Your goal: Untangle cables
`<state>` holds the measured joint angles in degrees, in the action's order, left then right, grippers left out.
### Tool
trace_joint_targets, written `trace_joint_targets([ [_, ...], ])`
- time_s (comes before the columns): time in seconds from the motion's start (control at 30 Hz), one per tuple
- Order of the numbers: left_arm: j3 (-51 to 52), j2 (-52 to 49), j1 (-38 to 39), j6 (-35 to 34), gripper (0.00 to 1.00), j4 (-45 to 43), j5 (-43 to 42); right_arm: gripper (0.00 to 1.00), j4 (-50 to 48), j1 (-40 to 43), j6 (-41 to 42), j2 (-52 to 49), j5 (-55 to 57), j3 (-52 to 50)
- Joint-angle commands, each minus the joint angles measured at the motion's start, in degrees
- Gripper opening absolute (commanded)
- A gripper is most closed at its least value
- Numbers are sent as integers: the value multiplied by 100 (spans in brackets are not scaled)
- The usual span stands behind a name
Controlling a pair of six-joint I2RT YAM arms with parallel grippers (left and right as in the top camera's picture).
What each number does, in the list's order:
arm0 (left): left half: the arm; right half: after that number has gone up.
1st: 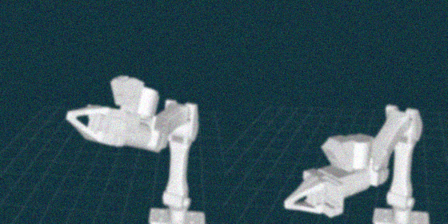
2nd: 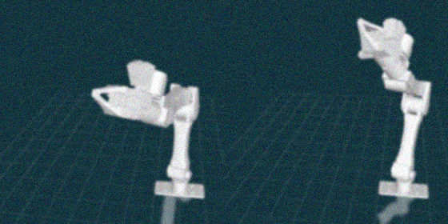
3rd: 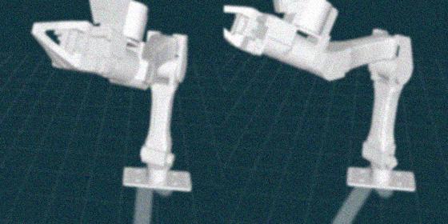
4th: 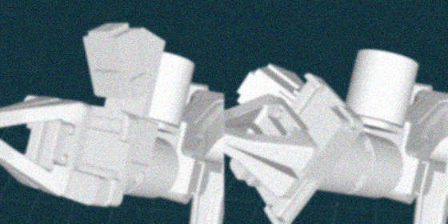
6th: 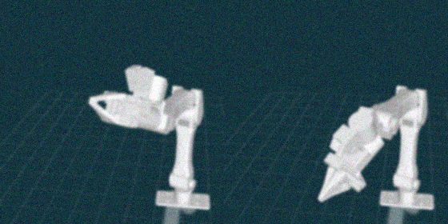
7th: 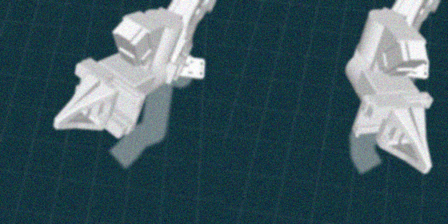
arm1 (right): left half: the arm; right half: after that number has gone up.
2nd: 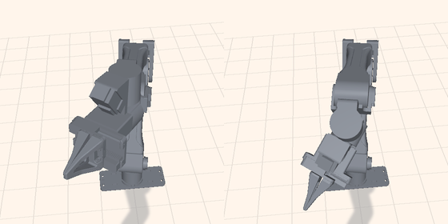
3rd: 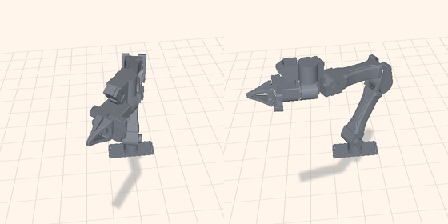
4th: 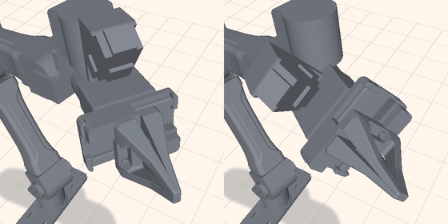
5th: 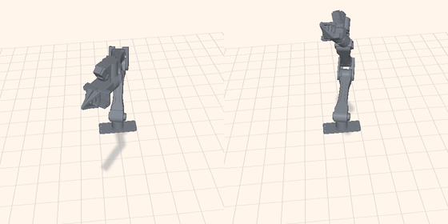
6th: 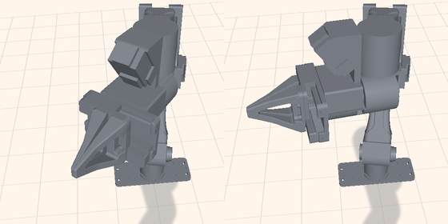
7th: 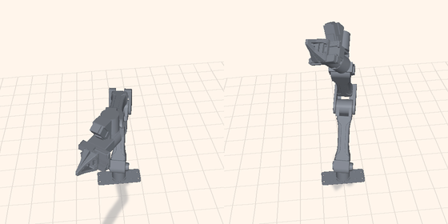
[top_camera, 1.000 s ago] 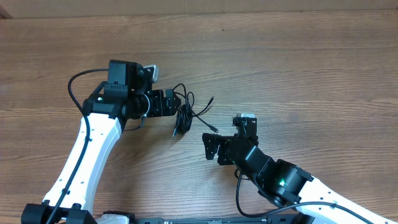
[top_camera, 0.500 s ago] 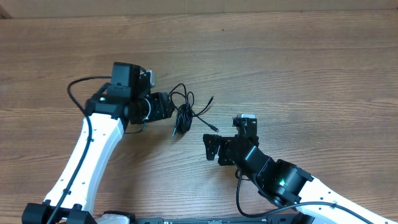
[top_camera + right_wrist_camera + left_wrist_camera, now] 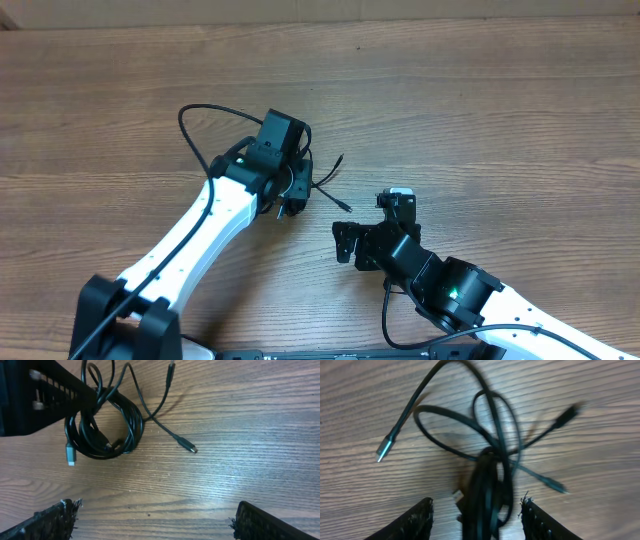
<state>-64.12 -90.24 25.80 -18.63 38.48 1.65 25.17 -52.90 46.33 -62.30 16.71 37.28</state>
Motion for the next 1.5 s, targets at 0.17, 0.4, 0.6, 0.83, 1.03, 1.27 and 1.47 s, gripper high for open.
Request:
trace_joint_targets([
  [0.17,-74,-483,13,57,31,22,278,100,-26,26,17,52,39,31],
  [0.4,-105,-339,-39,555,4,94,319,100,-39,151,216,55,-9,31],
  [0.6,-109,275,-37,2166,4,638,-195,100,-382,944,236,52,-1582,31],
  [0.83,-109,817,-35,3692,4,1257,-1224,100,-1349,1958,1034,44,-4094,31],
  [1.03,-109,859,-35,3689,4,1390,-1202,100,-1353,2153,2391,-201,-4448,31],
  [1.27,-109,861,-26,3912,4,1423,-1792,100,-1937,2149,3187,-1049,-4697,31],
  [1.47,-109,861,-26,3987,4,1425,-1873,100,-2522,2159,3191,-1703,-4642,31],
])
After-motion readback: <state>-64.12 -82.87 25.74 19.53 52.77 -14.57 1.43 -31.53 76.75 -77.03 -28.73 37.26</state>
